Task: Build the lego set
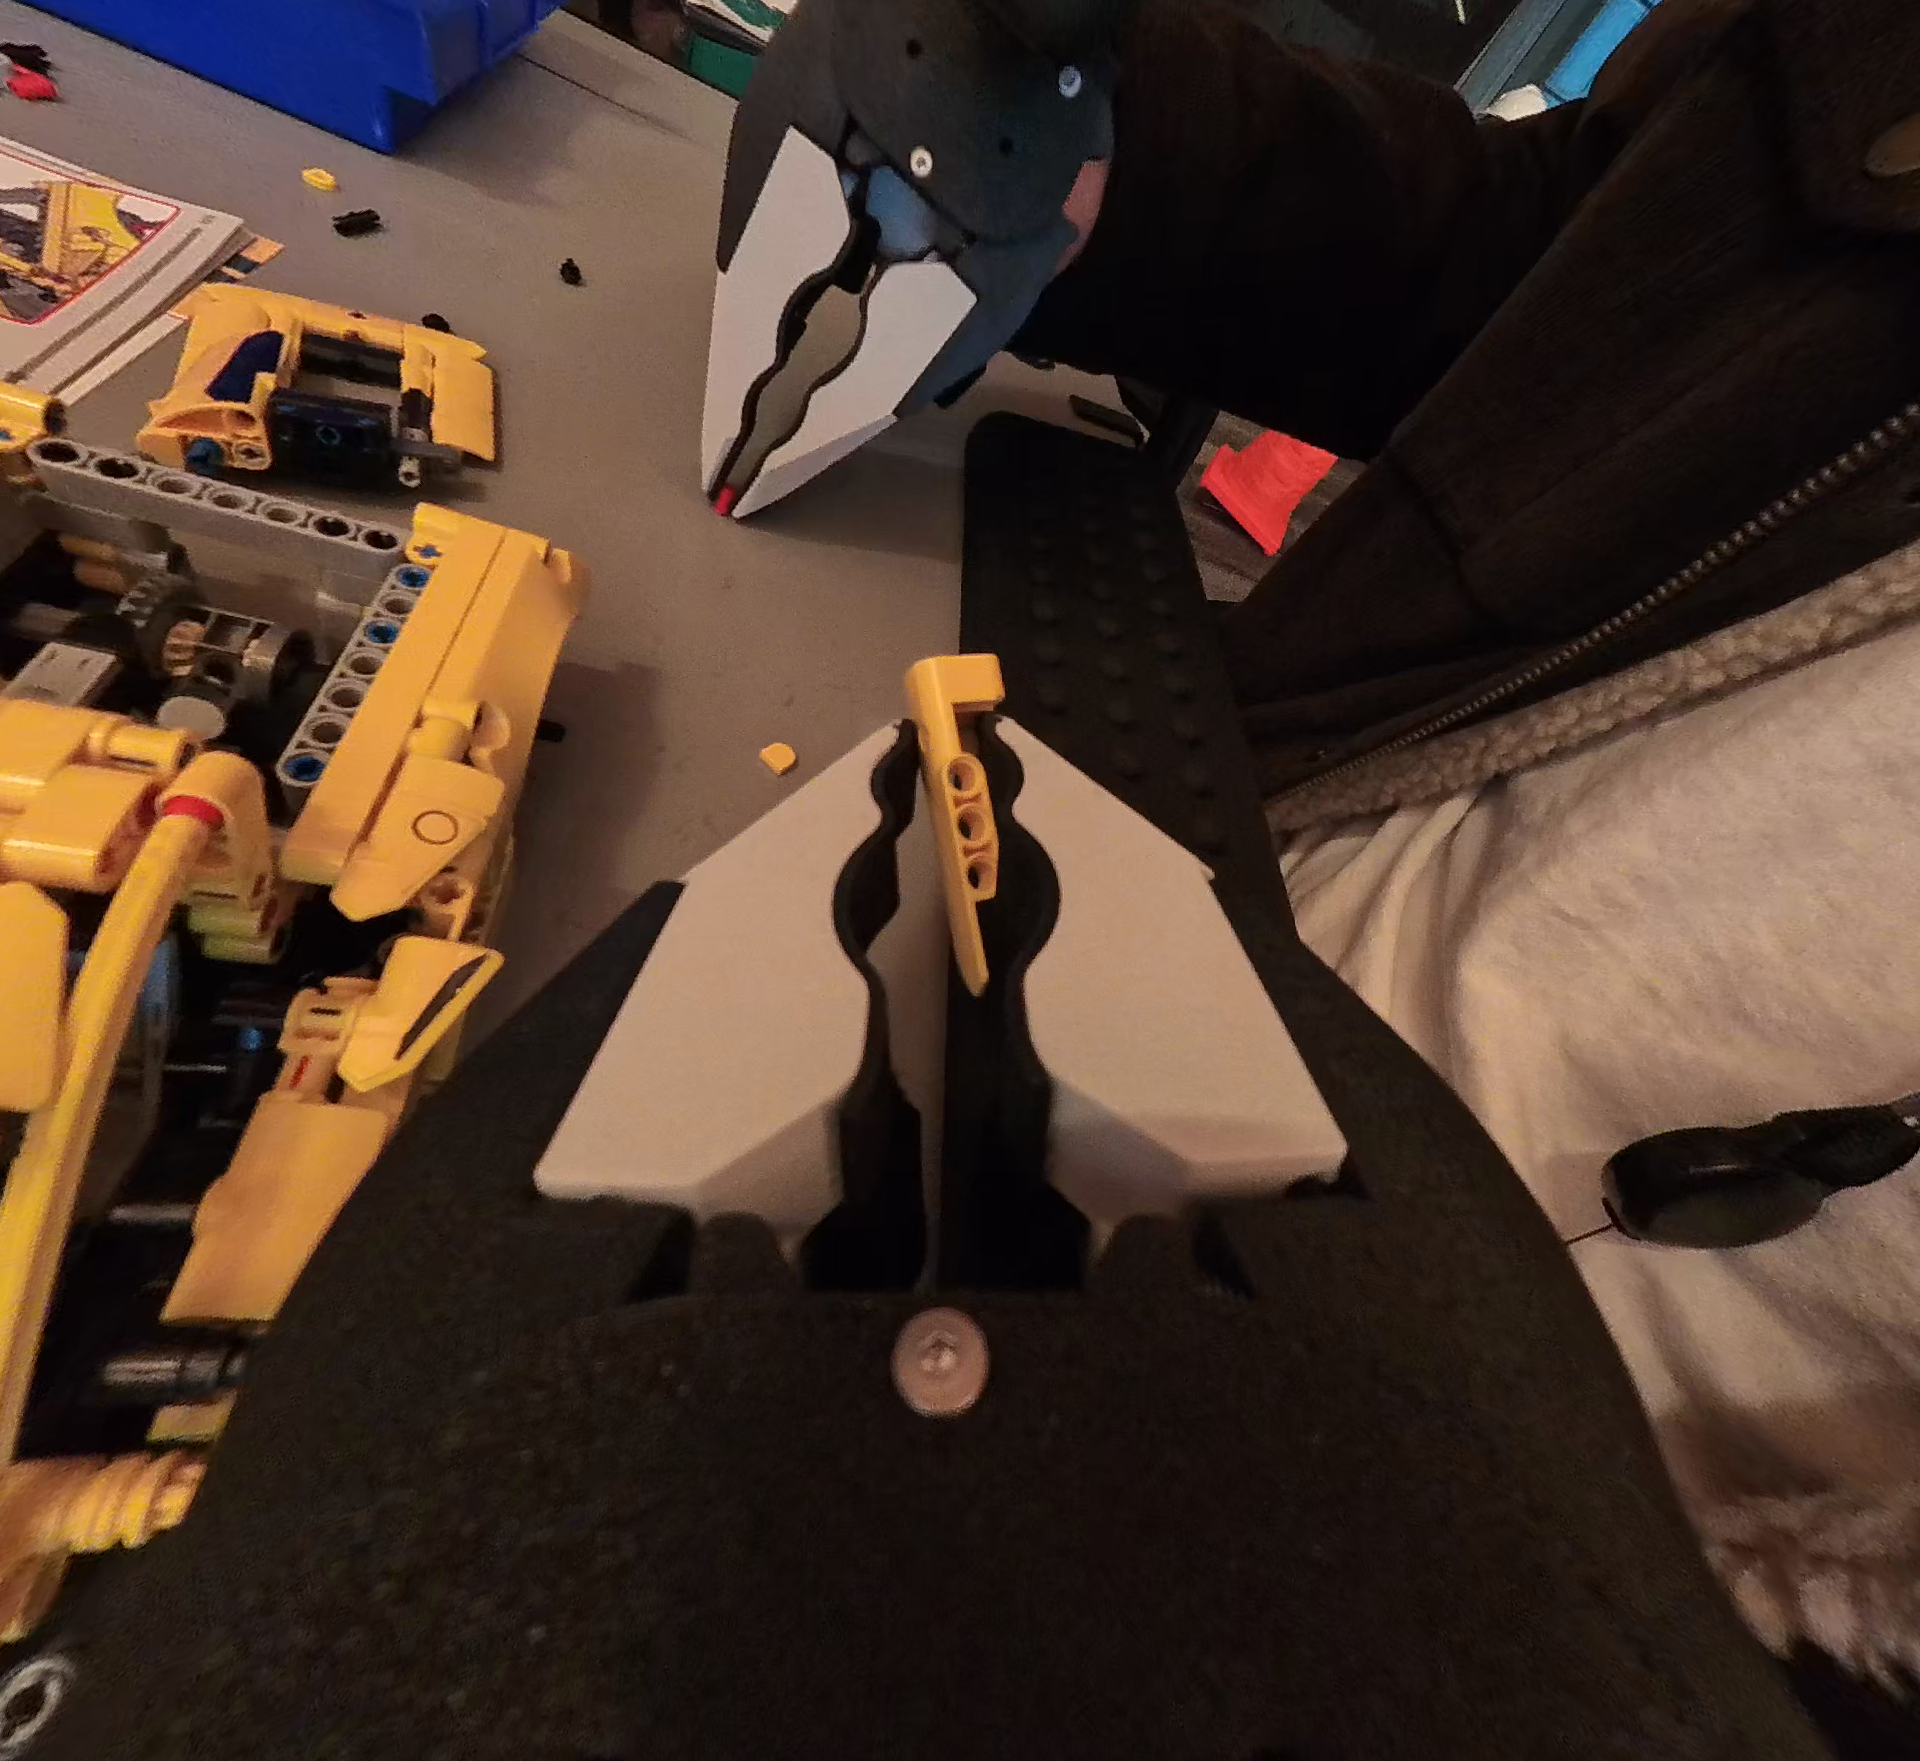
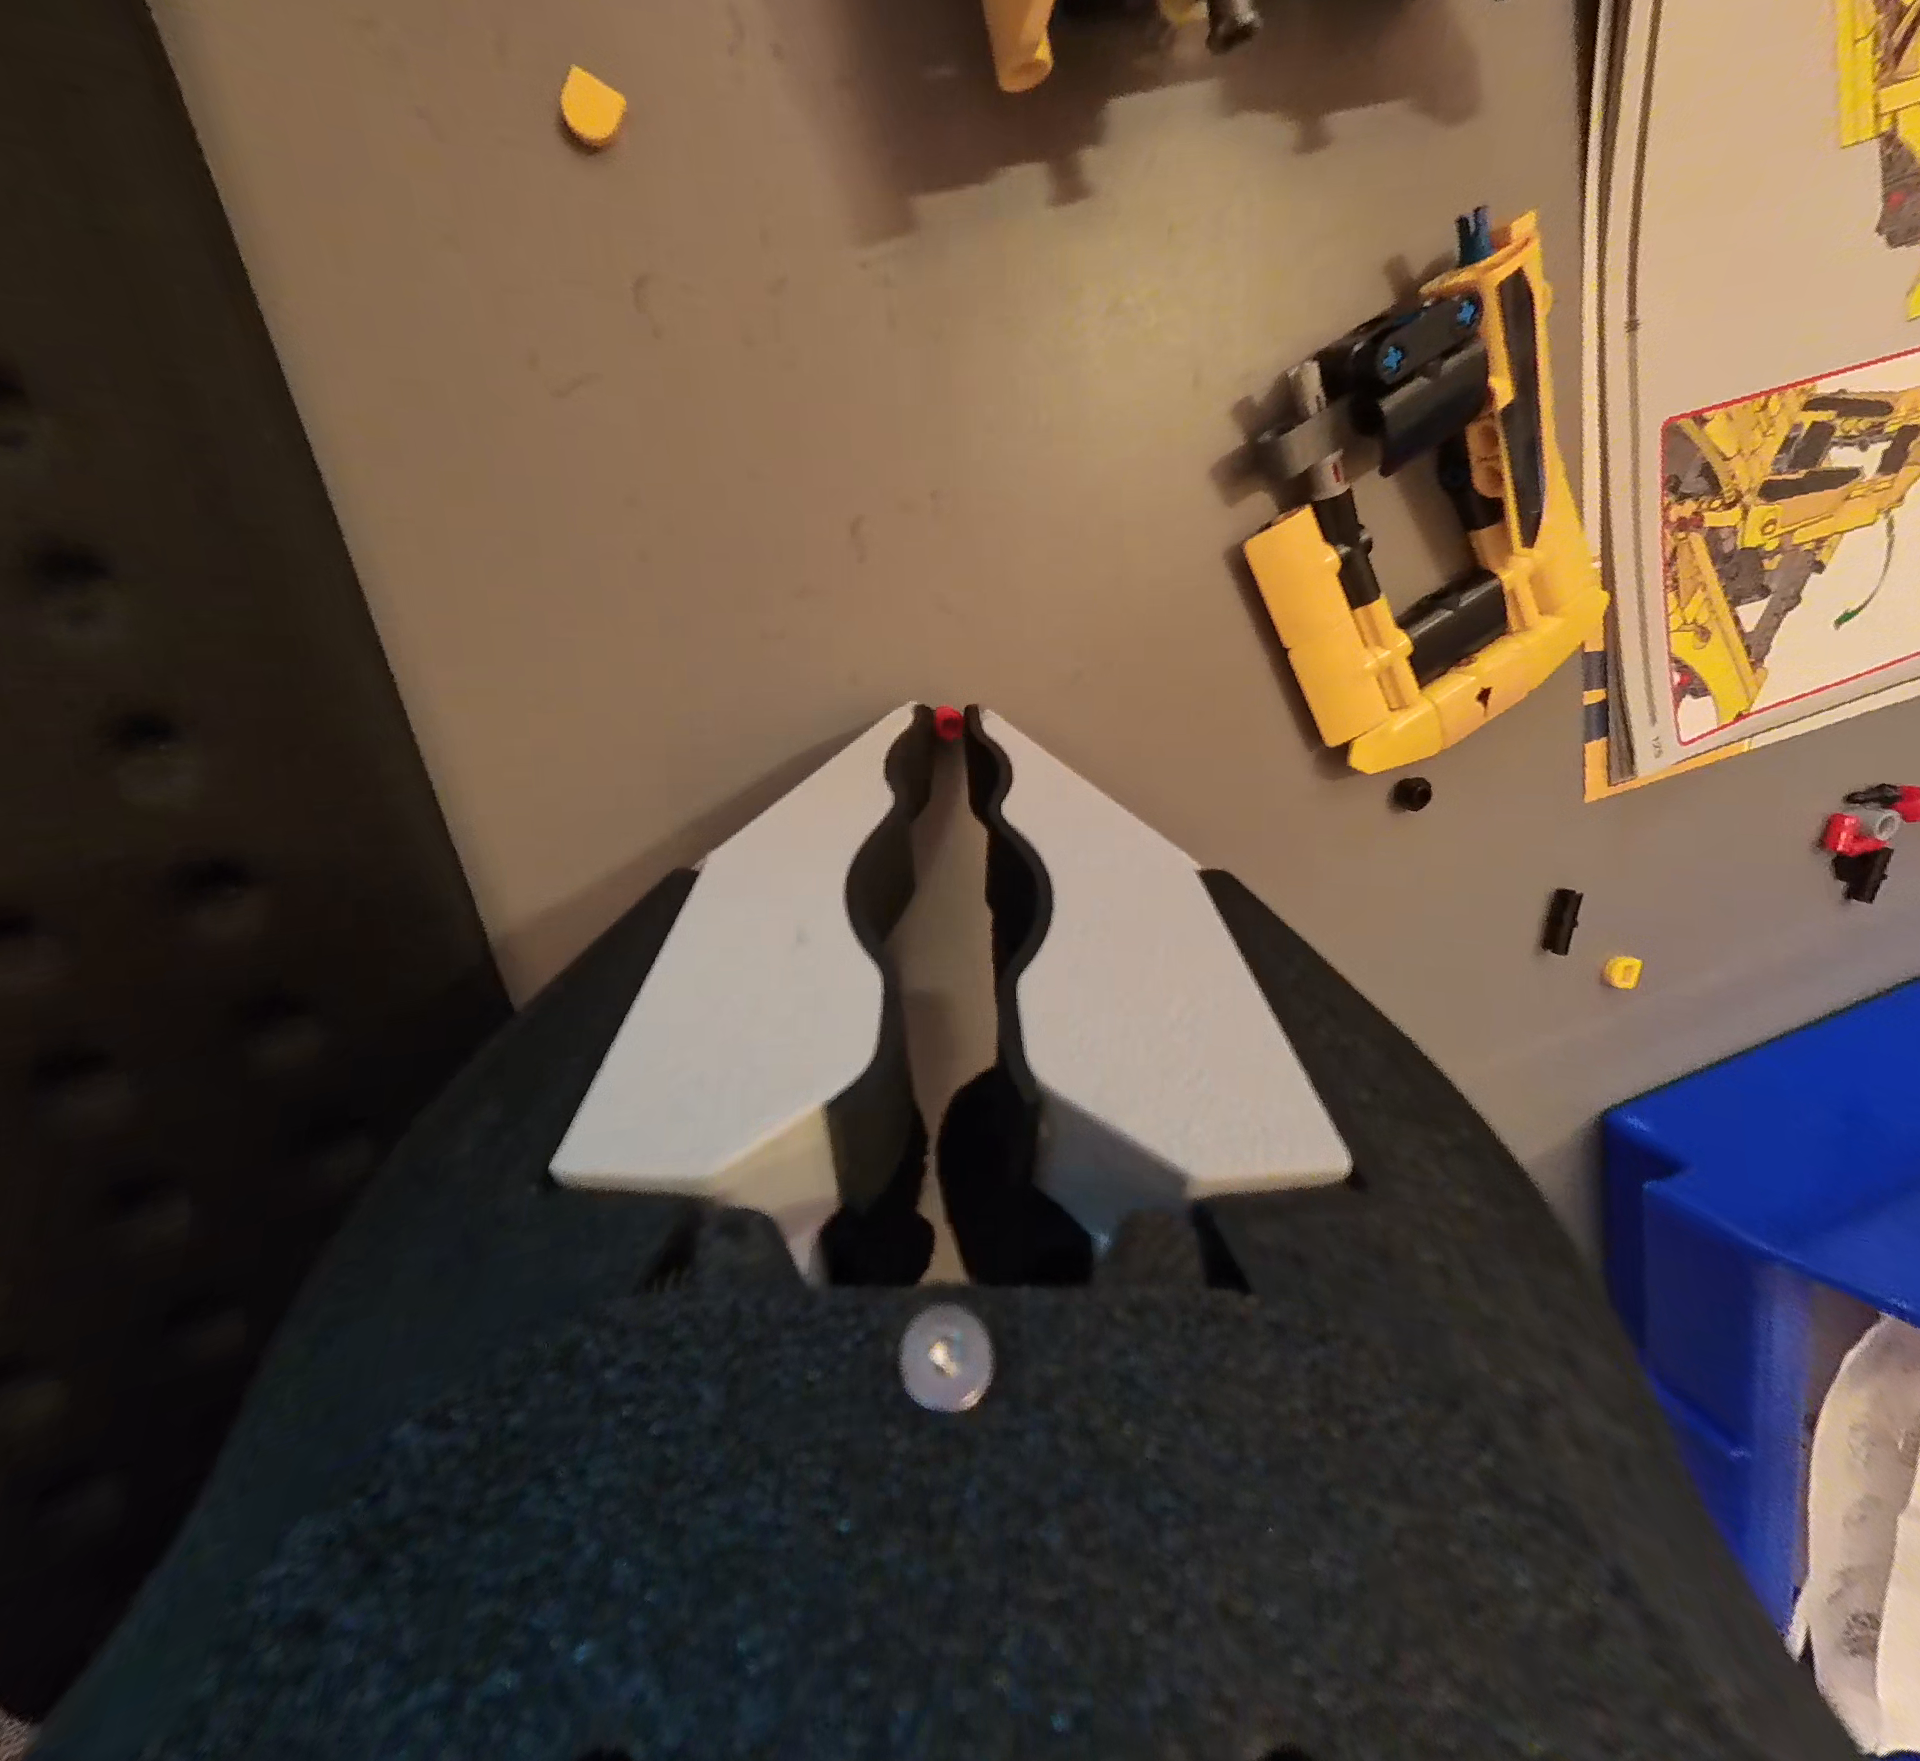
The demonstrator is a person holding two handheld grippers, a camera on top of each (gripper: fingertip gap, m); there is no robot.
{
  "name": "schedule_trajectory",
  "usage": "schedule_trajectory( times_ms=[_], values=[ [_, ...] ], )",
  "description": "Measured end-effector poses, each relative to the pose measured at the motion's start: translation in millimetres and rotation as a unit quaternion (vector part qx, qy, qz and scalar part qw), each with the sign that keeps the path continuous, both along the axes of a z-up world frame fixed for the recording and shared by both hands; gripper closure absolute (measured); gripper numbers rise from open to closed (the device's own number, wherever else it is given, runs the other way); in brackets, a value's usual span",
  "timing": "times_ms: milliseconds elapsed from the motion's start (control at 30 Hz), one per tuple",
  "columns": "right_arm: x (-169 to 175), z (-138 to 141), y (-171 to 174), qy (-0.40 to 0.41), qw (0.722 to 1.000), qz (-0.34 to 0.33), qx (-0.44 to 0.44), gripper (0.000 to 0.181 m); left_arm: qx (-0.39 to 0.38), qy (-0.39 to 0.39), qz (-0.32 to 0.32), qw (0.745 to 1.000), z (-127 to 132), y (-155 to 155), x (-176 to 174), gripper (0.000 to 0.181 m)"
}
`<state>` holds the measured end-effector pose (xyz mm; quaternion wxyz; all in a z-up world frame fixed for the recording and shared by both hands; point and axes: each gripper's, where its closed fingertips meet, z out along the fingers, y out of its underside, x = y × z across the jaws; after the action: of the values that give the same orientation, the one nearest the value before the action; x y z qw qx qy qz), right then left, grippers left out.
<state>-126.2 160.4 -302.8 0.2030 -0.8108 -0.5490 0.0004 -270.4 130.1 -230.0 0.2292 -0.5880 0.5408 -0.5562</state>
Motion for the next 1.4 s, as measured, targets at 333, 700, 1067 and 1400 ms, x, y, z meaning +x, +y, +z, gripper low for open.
schedule_trajectory(
  times_ms=[333,700,1067,1400],
  values=[
    [-122.5,101.7,-18.8,0.321,0.945,0.056,0.02,0.176,0.051,-0.053,0.032,0.997,17.4,8.7,-0.4,0.171],
    [-151.6,100.1,-20.6,0.351,0.933,0.074,-0.001,0.176,0.06,-0.068,0.014,0.996,22.7,0.9,-1.9,0.171],
    [-155.3,116.5,-21.4,0.428,0.901,0.072,-0.025,0.176,0.011,-0.111,0.01,0.994,41.3,0.9,-5.1,0.171],
    [-161.0,127.7,-24.4,0.456,0.883,0.093,-0.066,0.176,-0.101,-0.149,-0.021,0.983,56.8,-0.8,-10.0,0.173]
  ],
)
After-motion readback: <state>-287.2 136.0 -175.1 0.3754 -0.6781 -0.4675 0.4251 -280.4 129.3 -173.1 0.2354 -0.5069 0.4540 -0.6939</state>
